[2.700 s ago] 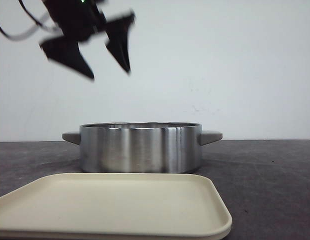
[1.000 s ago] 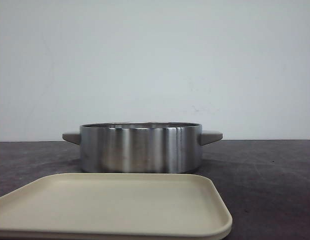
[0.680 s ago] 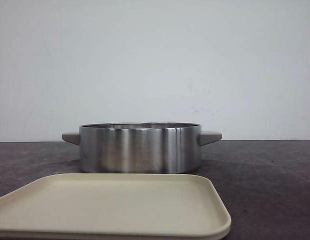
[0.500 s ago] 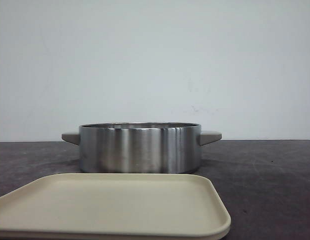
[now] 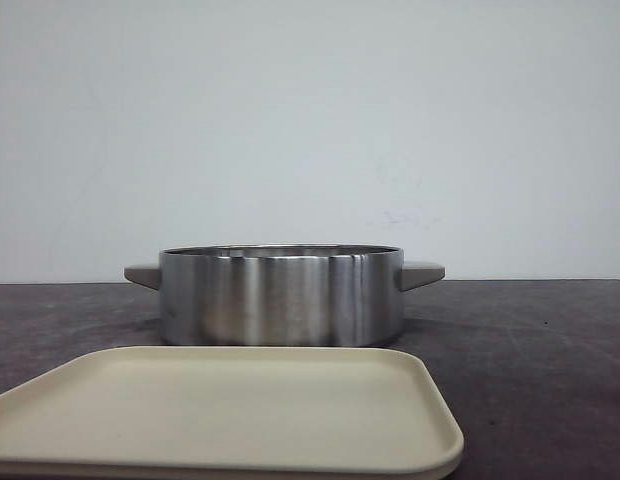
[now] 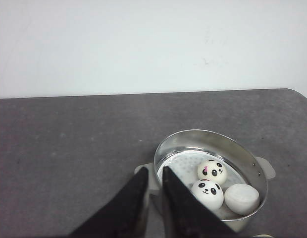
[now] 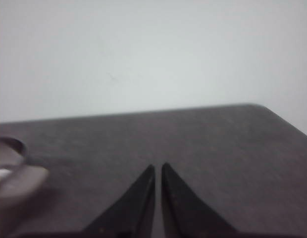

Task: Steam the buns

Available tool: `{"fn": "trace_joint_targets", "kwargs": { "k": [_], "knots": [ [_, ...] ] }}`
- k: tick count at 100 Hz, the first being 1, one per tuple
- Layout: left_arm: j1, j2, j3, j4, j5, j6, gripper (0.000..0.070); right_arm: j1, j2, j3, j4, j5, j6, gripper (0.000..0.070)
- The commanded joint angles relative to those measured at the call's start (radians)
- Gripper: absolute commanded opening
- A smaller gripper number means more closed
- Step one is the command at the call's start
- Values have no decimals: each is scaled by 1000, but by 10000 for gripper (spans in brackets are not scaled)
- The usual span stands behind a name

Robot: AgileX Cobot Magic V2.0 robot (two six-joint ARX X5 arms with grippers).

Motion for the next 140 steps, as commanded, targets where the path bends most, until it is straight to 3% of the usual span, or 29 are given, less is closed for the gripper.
{"fn": "trace_joint_targets", "kwargs": {
  "k": [1,30,130,140],
  "knots": [
    [-3,5,11,7,1,-1,0,-13,-26,-2,-56,2,-4,25],
    [-3,5,11,5,1,-1,0,-15,-39,-2,-233,13,-10,25],
    [-3,5,11,4,1,-1,0,-29,-39,-2,-216,16,-30,25],
    [8,-2,11,3,-3,47,0,-29,-39,-2,-216,16,-30,25]
  ]
}}
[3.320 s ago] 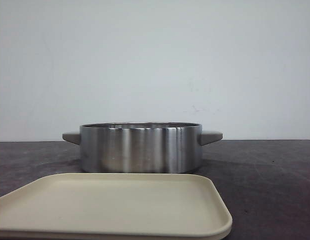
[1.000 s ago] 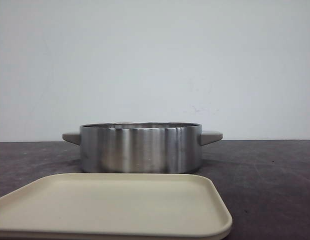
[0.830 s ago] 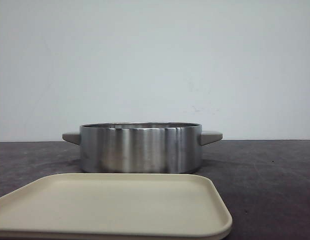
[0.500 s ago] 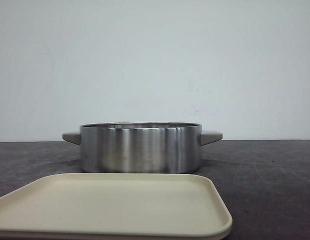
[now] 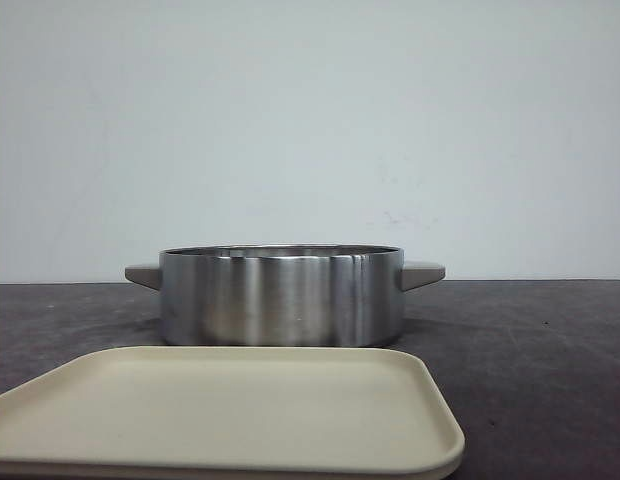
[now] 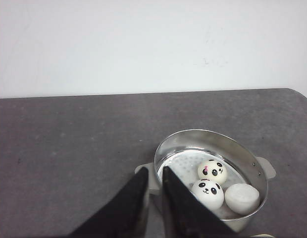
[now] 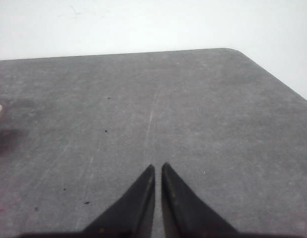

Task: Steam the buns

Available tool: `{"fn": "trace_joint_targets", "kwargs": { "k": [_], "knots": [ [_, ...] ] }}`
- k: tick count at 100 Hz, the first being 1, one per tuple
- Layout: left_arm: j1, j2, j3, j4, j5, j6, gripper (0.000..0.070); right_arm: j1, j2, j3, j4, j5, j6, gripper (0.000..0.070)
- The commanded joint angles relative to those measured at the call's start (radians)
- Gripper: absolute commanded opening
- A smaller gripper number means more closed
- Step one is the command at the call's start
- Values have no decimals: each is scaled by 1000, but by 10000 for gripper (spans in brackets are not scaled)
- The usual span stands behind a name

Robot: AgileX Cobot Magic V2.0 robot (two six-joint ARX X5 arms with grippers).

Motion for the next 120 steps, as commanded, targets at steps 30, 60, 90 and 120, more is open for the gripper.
{"fn": "trace_joint_targets", "kwargs": {
  "k": [30,60,90,120],
  "knots": [
    [123,-206,-361,231,33,71,0,0,0,-2,3,0,-6,25],
    [236,-492,-915,537,175,0,0,0,0,-2,3,0,-6,25],
    [351,-565,-1064,559,174,60,0,0,0,-2,3,0,-6,25],
    [446,-592,-1064,521,166,185,0,0,0,-2,3,0,-6,25]
  ]
}}
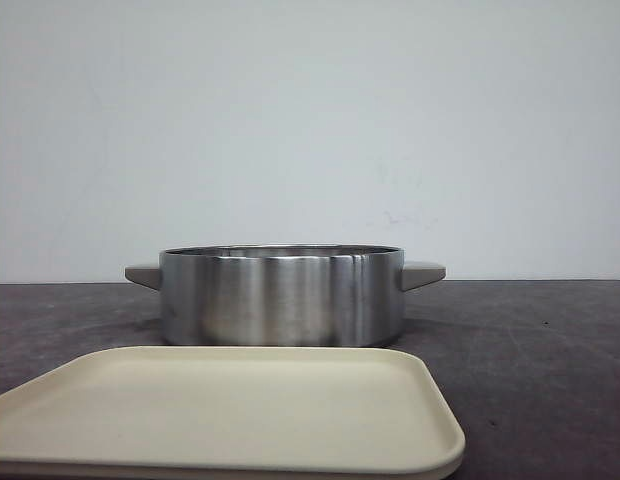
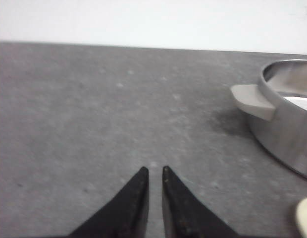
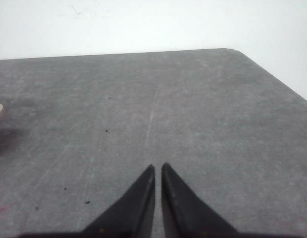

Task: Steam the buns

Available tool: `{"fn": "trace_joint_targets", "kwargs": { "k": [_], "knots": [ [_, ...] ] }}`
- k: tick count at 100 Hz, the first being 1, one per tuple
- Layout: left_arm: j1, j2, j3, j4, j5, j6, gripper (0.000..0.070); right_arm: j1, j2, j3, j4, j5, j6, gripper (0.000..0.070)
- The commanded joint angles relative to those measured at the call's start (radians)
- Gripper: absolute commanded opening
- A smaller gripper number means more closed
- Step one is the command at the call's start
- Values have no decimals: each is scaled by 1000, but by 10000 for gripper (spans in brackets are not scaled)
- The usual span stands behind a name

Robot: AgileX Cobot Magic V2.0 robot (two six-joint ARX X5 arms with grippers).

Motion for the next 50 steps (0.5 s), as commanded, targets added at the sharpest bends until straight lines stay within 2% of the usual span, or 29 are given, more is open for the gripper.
{"fn": "trace_joint_targets", "kwargs": {
  "k": [1,50],
  "knots": [
    [7,-1,-19,-11,-3,46,0,0,0,-2,3,1,-4,25],
    [8,0,-18,-4,-2,34,0,0,0,-2,3,1,-4,25]
  ]
}}
